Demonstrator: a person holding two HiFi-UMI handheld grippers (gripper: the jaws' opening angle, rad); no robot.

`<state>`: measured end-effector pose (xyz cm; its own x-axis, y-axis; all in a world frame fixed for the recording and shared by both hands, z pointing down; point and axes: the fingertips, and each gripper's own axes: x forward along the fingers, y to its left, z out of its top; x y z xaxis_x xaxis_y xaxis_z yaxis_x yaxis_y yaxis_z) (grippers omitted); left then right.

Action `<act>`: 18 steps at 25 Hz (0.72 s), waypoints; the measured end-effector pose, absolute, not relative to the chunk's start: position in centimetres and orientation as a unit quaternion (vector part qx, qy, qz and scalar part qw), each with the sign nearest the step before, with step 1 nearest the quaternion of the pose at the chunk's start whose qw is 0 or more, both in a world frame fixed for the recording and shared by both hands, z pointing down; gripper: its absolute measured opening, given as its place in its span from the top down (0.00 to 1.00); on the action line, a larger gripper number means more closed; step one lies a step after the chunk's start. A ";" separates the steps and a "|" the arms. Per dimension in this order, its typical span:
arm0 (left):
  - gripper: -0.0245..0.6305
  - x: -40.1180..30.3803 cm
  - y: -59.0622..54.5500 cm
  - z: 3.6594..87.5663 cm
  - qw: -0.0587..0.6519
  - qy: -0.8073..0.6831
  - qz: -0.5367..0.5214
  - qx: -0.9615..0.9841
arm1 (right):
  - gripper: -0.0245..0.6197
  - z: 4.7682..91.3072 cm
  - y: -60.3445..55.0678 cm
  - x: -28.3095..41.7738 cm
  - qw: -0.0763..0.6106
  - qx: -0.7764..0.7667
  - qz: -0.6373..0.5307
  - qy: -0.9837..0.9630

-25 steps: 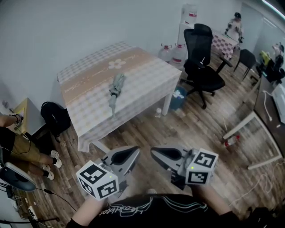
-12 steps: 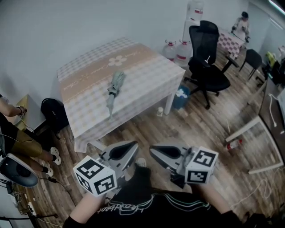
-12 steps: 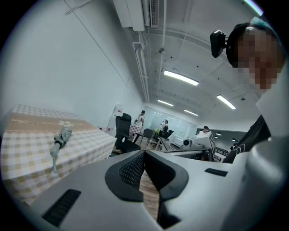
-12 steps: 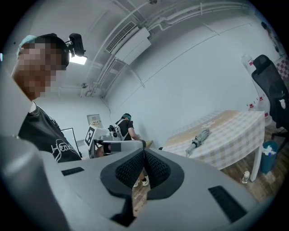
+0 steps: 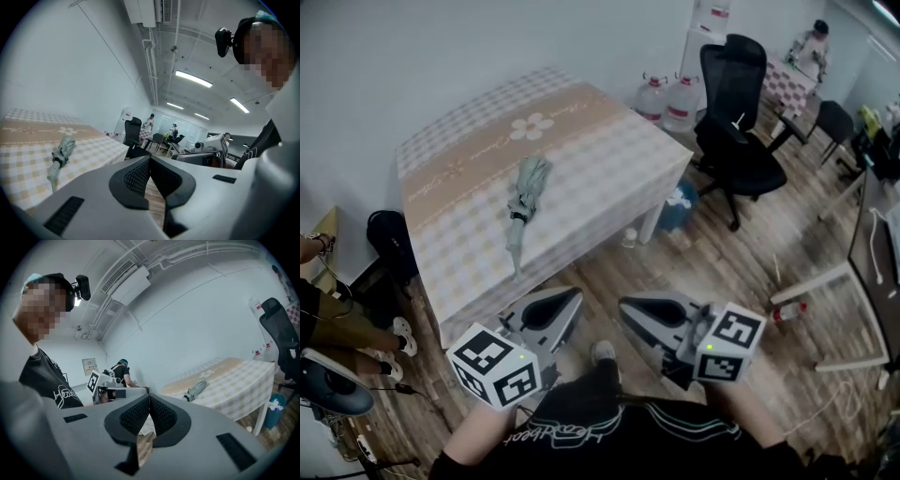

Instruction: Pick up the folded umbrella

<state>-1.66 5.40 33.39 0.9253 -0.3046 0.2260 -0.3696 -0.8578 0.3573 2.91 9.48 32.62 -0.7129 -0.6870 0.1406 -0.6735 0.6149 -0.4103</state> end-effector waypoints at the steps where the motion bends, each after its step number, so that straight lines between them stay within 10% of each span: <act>1: 0.97 -1.2 4.2 33.7 0.202 -0.178 0.082 0.960 | 0.94 33.0 8.2 3.4 0.014 -0.377 -0.226 0.898; 18: 0.96 2.0 -9.8 36.3 0.203 -0.226 0.092 0.948 | 0.94 35.0 -7.0 6.4 -0.019 -0.308 -0.254 0.917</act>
<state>2.03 -9.81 36.26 0.8812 -0.3907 0.2662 -0.4654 -0.8160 0.3429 6.38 -7.01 35.00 -0.8091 -0.5559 0.1907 -0.5748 0.6808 -0.4540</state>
